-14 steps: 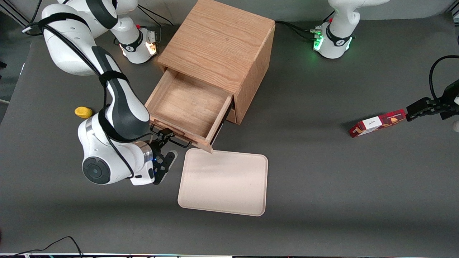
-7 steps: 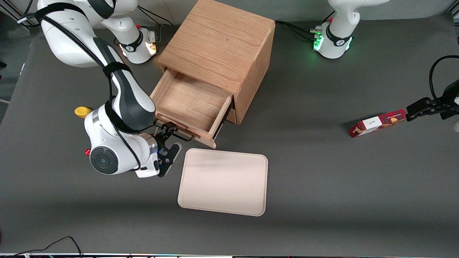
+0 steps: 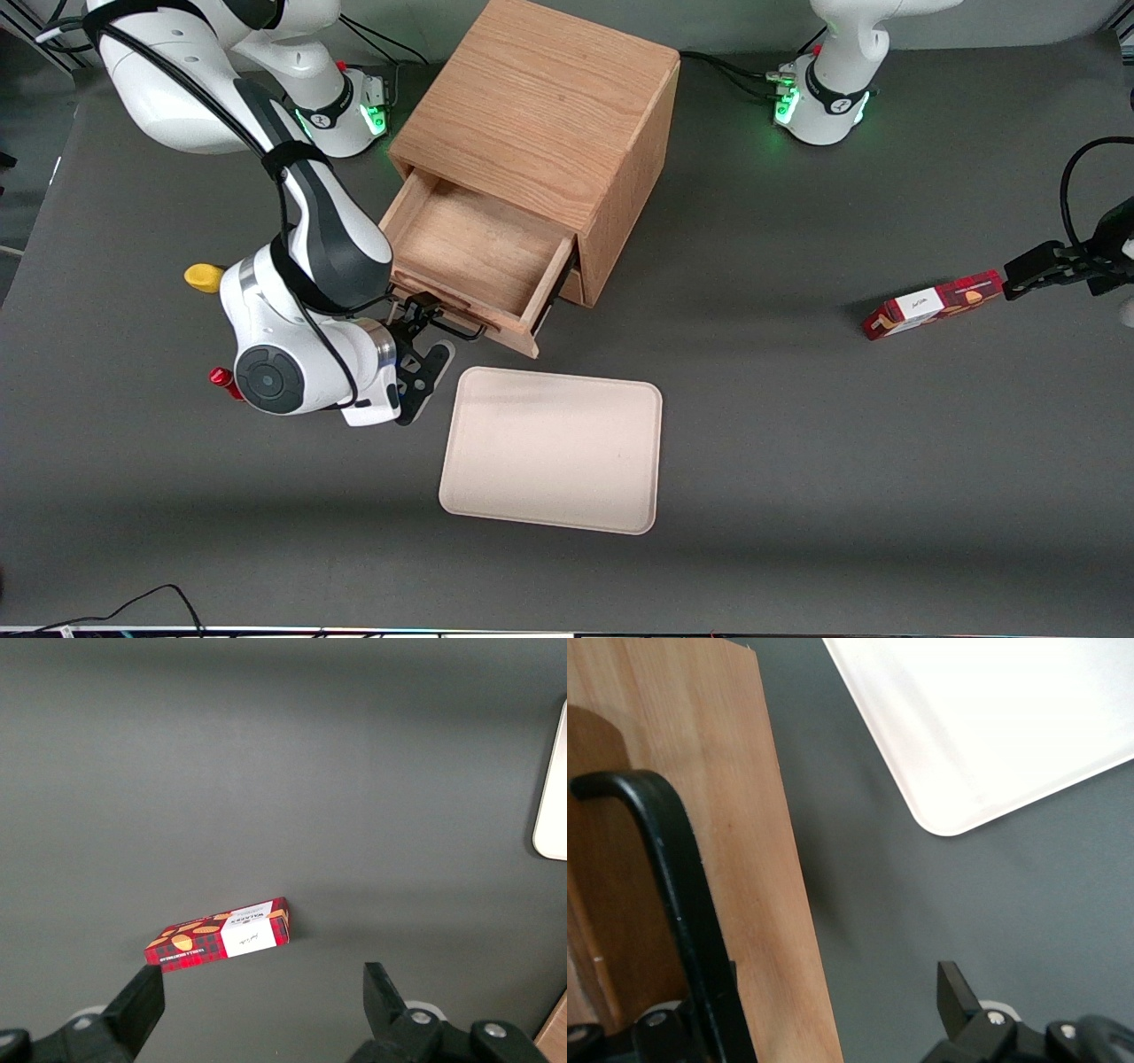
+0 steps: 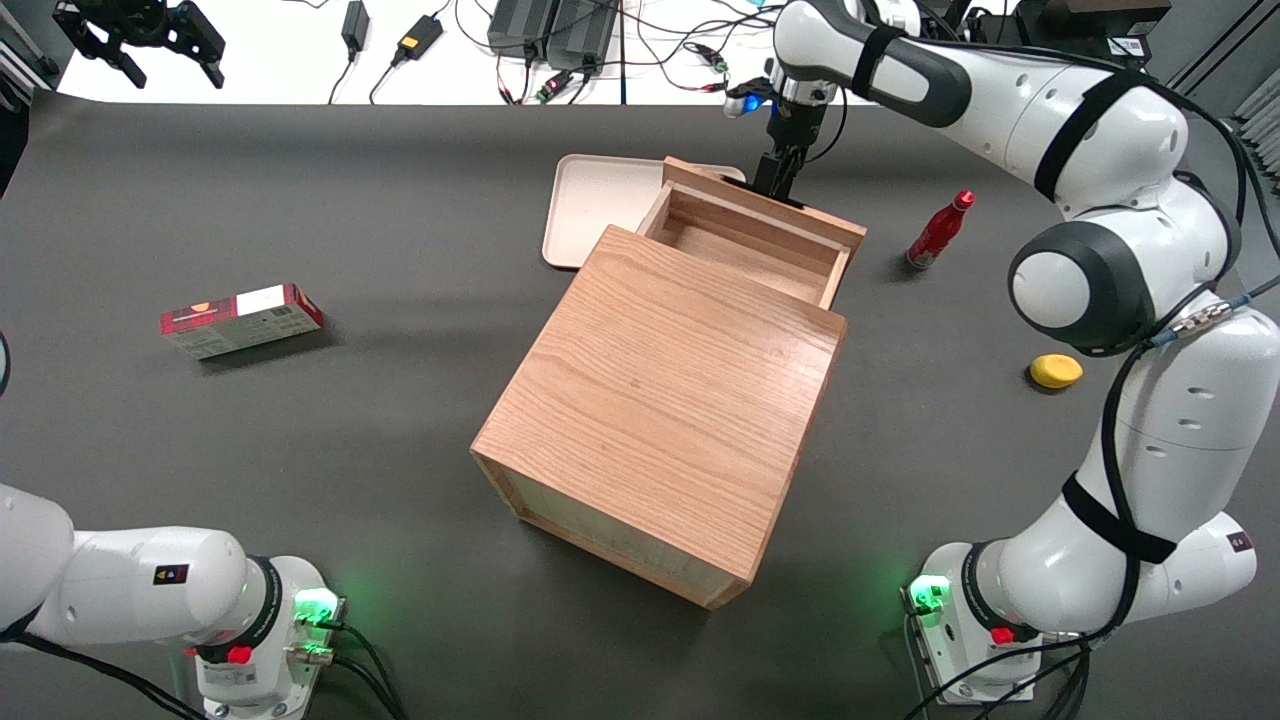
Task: Close top drawer
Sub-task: 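Keep pushing the drawer front with the right gripper until flush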
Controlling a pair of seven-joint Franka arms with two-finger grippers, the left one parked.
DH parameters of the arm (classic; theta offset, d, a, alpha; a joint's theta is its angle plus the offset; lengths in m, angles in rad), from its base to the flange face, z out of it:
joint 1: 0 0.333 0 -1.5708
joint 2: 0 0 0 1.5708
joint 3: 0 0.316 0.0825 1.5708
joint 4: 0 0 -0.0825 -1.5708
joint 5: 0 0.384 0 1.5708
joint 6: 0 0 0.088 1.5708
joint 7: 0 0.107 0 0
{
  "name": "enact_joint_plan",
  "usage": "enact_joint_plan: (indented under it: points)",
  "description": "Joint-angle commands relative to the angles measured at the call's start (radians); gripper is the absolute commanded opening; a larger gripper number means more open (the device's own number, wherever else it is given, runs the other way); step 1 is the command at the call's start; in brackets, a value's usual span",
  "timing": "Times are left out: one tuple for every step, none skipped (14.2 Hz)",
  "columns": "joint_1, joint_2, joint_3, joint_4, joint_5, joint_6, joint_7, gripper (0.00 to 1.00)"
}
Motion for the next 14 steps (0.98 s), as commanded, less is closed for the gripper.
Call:
enact_joint_plan:
  points:
    - [0.001,-0.068,0.006,-0.091,-0.004,0.034,0.032,1.0]
    - [0.001,-0.078,0.011,-0.106,-0.004,0.043,0.045,1.0]
    - [0.001,-0.083,0.023,-0.117,-0.004,0.05,0.049,1.0]
    - [0.001,-0.088,0.025,-0.123,-0.004,0.053,0.054,1.0]
    - [0.001,-0.089,0.025,-0.126,-0.004,0.053,0.057,1.0]
    - [0.001,-0.095,0.026,-0.137,-0.001,0.057,0.057,1.0]
    - [0.001,-0.101,0.026,-0.147,0.0,0.06,0.057,1.0]
    - [0.001,-0.106,0.026,-0.158,0.0,0.063,0.057,1.0]
    - [0.003,-0.114,0.026,-0.169,0.0,0.07,0.059,1.0]
    - [0.003,-0.118,0.035,-0.18,0.0,0.074,0.072,1.0]
    - [0.003,-0.121,0.045,-0.184,0.0,0.079,0.085,1.0]
    - [0.003,-0.124,0.048,-0.186,0.0,0.079,0.097,1.0]
    - [0.003,-0.124,0.055,-0.195,0.0,0.08,0.103,1.0]
    - [0.003,-0.126,0.065,-0.203,0.0,0.083,0.114,1.0]
